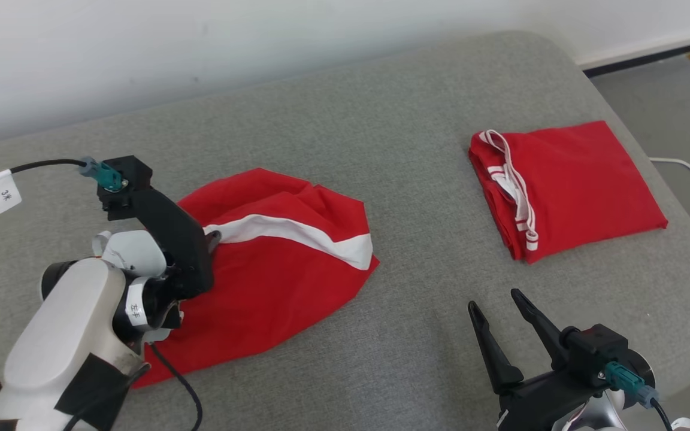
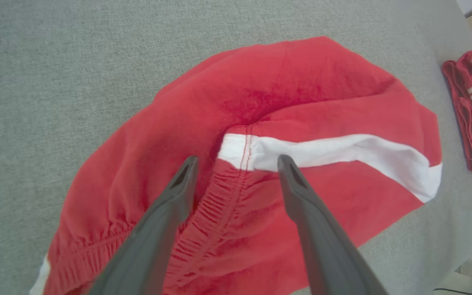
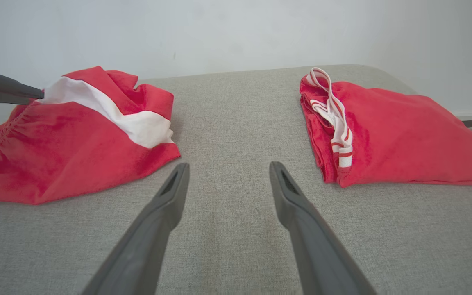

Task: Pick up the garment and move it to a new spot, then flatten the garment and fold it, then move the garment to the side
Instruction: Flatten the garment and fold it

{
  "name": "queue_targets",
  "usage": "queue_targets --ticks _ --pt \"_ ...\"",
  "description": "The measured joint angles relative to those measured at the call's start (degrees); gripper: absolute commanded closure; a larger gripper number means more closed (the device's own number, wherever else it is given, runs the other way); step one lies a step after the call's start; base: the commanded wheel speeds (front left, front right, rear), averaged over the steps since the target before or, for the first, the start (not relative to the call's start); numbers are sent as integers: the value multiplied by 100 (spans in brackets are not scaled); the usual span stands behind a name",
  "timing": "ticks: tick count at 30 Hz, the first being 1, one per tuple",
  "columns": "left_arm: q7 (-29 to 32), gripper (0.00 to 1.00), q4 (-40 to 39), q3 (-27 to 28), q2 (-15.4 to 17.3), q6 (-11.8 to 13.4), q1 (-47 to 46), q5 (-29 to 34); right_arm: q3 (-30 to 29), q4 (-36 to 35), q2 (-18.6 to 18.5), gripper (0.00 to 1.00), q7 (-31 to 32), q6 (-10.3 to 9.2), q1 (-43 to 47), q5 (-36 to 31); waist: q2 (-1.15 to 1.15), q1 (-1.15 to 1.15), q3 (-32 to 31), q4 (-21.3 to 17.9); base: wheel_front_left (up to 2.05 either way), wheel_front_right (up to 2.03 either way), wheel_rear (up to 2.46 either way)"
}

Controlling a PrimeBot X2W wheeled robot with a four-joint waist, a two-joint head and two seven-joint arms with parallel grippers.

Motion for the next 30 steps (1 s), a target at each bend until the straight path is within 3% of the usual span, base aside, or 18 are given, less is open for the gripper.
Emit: queue_targets --ticks 6,13,14,15,16,17,23,30 --pt "125 0 148 -57 109 134 -94 147 -16 80 44 0 -79 0 -22 4 0 0 181 -162 0 0 0" --pt "533 1 7 -67 -96 -98 -29 -318 3 151 56 0 -114 0 -112 3 0 0 181 -72 0 0 0" --pt "487 20 -41 -60 -107 -115 -29 -328 13 155 56 0 -121 0 -122 3 0 0 177 -57 0 0 0" --pt "444 63 -73 -62 -110 -143 -30 -328 33 165 57 0 -122 0 -133 3 0 0 175 -45 0 0 0" --pt "419 75 -91 -75 -110 -171 -30 -325 47 170 60 0 -122 0 -146 3 0 0 172 -35 0 0 0" --pt "375 97 -107 -82 -116 -214 -27 -324 55 172 66 0 -122 0 -163 3 0 0 167 -29 0 0 0" --pt "-109 100 -291 -37 -291 -513 -38 -341 36 199 51 0 -127 0 -190 8 0 0 134 23 0 0 0" --pt "-1081 100 -658 224 -973 -922 -472 -549 -77 196 52 0 -111 0 -110 -10 0 -1 41 126 0 0 0"
